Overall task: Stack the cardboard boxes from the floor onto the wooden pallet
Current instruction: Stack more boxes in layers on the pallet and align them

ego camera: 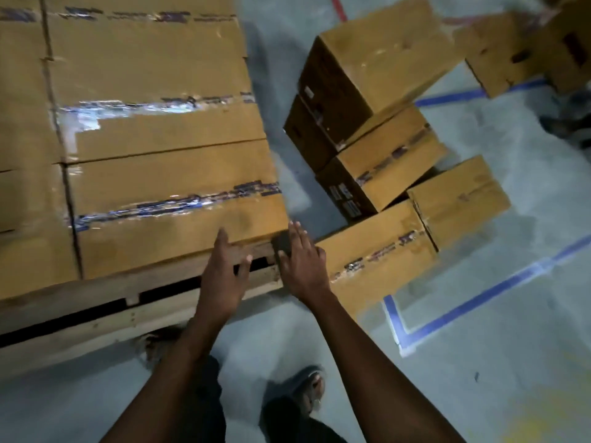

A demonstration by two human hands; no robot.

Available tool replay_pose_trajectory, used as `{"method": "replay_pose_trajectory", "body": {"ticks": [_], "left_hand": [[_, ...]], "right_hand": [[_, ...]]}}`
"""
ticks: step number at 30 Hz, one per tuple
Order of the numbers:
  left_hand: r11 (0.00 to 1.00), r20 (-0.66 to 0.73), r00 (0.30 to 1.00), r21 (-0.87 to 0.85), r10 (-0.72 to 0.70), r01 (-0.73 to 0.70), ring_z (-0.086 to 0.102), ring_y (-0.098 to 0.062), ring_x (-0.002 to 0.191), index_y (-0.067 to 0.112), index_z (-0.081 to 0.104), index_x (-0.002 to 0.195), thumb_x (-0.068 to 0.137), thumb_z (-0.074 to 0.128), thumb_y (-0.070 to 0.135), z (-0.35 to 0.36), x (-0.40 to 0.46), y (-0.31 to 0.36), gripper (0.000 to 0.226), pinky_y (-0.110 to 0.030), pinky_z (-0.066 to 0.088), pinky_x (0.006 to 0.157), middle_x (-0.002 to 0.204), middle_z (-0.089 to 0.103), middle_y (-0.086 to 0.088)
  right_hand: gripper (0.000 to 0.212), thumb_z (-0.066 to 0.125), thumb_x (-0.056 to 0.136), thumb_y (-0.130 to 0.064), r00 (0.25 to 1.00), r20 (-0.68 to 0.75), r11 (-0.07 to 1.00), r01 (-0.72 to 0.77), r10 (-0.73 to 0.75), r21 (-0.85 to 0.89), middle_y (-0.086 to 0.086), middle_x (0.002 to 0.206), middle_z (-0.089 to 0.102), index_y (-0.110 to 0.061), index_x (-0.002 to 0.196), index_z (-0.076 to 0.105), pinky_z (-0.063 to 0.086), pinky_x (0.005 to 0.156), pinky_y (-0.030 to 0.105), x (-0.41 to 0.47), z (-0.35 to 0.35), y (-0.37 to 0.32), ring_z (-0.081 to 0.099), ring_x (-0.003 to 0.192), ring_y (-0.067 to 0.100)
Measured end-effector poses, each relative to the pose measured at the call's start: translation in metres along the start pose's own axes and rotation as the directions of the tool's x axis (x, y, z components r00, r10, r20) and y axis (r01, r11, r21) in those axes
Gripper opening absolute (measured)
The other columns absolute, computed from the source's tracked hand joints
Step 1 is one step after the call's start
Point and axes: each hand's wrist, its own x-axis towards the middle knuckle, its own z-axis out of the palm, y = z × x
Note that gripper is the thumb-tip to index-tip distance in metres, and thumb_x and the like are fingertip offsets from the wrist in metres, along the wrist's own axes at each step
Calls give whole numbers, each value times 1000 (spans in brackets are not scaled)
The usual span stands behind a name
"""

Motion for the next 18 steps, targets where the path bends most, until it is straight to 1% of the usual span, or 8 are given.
{"method": "replay_pose_trajectory", "body": {"ticks": [2, 4, 7, 9, 12, 15, 16, 18], "left_hand": [[976, 58, 983, -116, -176, 182, 37, -27, 152, 21, 12, 168, 104, 60, 39, 36, -39, -11, 83, -40, 34, 120, 171, 29, -3], [919, 100, 939, -197, -329, 342, 35, -32, 153, 21, 12, 167, 102, 59, 43, 71, -80, -15, 83, -51, 32, 123, 170, 30, -7], [815, 90, 838, -198, -538, 544, 38, -37, 150, 11, 17, 166, 106, 58, 36, 113, -124, -5, 76, -51, 29, 123, 165, 38, -16], [799, 103, 823, -198, -559, 568, 38, -35, 151, 10, 18, 166, 106, 58, 33, 137, -140, 21, 75, -50, 29, 124, 165, 38, -14], [815, 98, 845, -226, -526, 534, 38, -33, 151, 11, 21, 165, 107, 57, 29, 160, -145, 58, 71, -46, 27, 123, 165, 39, -13], [820, 144, 850, -223, -507, 527, 44, -35, 146, 21, 20, 166, 98, 63, 53, 181, -132, 88, 86, -51, 35, 120, 165, 41, -10], [825, 151, 861, -244, -486, 509, 45, -36, 145, 22, 19, 166, 100, 62, 52, 188, -123, 91, 84, -52, 39, 118, 165, 40, -10], [847, 137, 880, -241, -454, 475, 44, -36, 146, 19, 21, 165, 105, 60, 38, 203, -105, 97, 74, -48, 42, 112, 165, 39, -10]], "right_hand": [[70, 44, 110, -40, 998, -6, 995, -57, 58, 80, 3, 176, 21, -17, 170, 16, 31, 117, 50, -36, -1, 48, 25, 159, 23], [69, 45, 110, -41, 992, -7, 980, -121, 124, 156, 3, 174, 25, -18, 169, 19, 30, 118, 51, -76, -5, 97, 27, 158, 24], [70, 45, 110, -41, 976, 42, 956, -220, 216, 194, -1, 175, 21, -22, 170, 14, 30, 120, 50, -123, -21, 164, 24, 159, 21], [69, 43, 111, -41, 965, 55, 947, -261, 256, 187, -1, 175, 21, -22, 170, 13, 30, 119, 48, -142, -35, 208, 25, 160, 21], [69, 42, 111, -44, 961, 36, 947, -276, 274, 164, 3, 173, 27, -19, 169, 16, 35, 115, 49, -146, -62, 263, 31, 157, 24], [69, 46, 110, -42, 941, 26, 921, -336, 337, 197, 6, 171, 32, -17, 169, 21, 38, 114, 50, -130, -83, 312, 40, 152, 30], [69, 48, 110, -41, 933, 26, 910, -356, 359, 211, 8, 170, 34, -16, 168, 22, 38, 114, 52, -122, -88, 325, 43, 150, 32], [69, 50, 110, -39, 914, 34, 888, -400, 404, 228, 10, 168, 36, -14, 168, 22, 36, 115, 55, -104, -96, 353, 47, 147, 36]]}}
